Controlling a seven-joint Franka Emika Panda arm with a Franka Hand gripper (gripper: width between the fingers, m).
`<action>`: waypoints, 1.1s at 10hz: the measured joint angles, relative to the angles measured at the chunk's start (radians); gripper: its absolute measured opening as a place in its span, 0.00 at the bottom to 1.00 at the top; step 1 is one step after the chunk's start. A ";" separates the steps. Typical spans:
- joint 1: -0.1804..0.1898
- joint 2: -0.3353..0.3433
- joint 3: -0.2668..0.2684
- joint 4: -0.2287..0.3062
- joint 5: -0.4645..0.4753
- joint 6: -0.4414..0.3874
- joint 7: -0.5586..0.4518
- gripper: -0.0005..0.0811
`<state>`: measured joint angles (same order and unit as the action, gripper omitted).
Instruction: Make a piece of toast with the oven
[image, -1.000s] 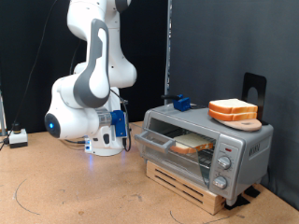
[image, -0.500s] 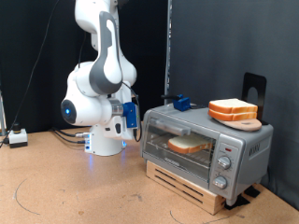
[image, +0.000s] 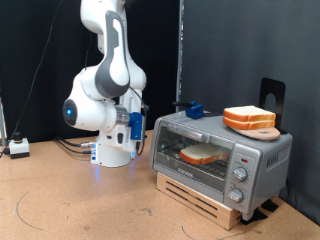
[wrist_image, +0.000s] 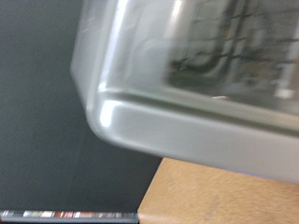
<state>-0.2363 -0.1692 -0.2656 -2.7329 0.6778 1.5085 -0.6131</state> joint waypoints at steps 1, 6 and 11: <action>-0.013 0.020 -0.015 0.025 -0.003 0.002 0.014 1.00; -0.042 0.098 -0.047 0.108 0.019 -0.011 0.040 1.00; -0.018 0.203 0.008 0.208 0.289 0.019 0.027 1.00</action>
<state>-0.2548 0.0333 -0.2574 -2.5246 0.9665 1.5271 -0.5861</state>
